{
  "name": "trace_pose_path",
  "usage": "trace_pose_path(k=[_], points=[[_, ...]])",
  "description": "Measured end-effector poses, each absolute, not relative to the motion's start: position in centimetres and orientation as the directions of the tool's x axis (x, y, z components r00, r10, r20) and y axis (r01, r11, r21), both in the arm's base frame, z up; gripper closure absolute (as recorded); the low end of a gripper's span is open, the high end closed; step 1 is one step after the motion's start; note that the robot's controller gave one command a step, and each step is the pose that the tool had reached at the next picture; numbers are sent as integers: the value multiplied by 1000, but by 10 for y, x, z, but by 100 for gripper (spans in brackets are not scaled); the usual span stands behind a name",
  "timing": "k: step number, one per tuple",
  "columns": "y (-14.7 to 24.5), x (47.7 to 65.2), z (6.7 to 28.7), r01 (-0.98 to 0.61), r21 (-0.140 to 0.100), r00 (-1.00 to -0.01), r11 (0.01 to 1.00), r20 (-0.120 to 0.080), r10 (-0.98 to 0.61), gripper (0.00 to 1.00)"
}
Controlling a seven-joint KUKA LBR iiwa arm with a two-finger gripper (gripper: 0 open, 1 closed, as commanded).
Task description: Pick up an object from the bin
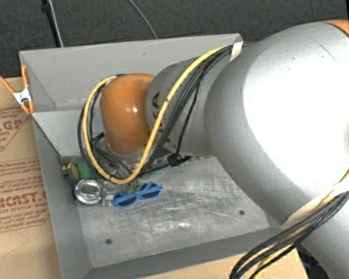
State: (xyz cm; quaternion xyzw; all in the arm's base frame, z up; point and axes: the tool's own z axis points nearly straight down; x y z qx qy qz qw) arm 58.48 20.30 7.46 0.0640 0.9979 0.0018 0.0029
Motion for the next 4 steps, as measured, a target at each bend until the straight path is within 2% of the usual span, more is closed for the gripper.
trace_pose_path(k=[1,2,3,4], points=[[236,578,255,125,6,-992,992,-9,125,100],[245,526,175,348,-4,-938,938,4,348,100],[230,523,397,307,7,-952,952,-8,307,100],[241,594,360,324,-1,-946,946,-3,324,100]])
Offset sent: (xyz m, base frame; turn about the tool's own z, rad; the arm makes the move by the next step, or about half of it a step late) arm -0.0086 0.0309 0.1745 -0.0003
